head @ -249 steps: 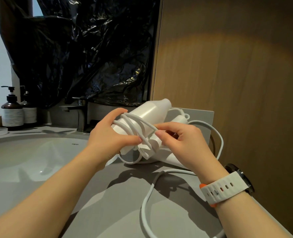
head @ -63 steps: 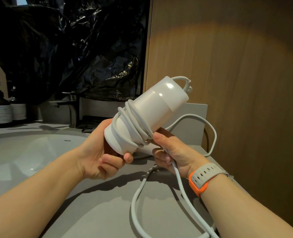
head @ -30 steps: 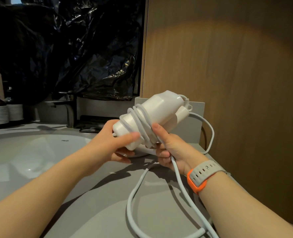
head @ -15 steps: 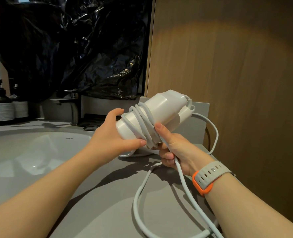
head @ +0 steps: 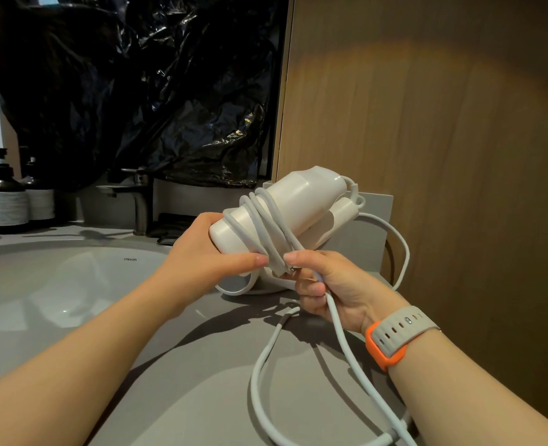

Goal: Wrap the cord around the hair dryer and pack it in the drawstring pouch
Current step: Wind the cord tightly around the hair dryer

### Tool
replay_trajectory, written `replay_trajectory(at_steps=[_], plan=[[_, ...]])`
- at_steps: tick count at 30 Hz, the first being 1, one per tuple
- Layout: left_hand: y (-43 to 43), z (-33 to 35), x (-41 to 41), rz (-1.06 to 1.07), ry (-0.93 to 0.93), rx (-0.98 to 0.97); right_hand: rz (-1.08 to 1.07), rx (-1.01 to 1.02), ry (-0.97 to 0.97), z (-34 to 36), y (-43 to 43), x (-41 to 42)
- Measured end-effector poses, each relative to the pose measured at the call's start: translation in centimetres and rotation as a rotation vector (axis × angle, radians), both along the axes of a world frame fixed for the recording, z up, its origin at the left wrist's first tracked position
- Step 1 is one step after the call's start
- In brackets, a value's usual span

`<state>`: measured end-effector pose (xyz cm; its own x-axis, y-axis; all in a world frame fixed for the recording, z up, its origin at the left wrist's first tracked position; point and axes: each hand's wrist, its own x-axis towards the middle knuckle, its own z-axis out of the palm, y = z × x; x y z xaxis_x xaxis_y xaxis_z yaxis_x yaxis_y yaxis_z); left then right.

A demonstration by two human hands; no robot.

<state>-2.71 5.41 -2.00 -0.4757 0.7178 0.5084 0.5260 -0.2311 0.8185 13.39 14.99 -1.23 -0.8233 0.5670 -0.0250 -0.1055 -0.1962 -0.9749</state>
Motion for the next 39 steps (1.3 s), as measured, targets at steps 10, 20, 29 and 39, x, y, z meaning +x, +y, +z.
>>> replay_trajectory(at_steps=[10,20,29,39], plan=[[-0.5,0.7,-0.5,-0.125,-0.096,0.027,0.017,-0.023,-0.012,-0.2,-0.1,-0.5],[-0.4,0.6,-1.0,-0.184,-0.139,-0.032,-0.043,0.014,-0.099,-0.5,-0.2,-0.6],[-0.6,0.5,-0.8,-0.227,-0.176,-0.067,-0.062,0.031,-0.054,-0.4,-0.1,-0.4],[-1.0,0.8,-1.0,-0.293,-0.443,-0.069,-0.014,-0.072,0.006,0.0,-0.3,-0.2]])
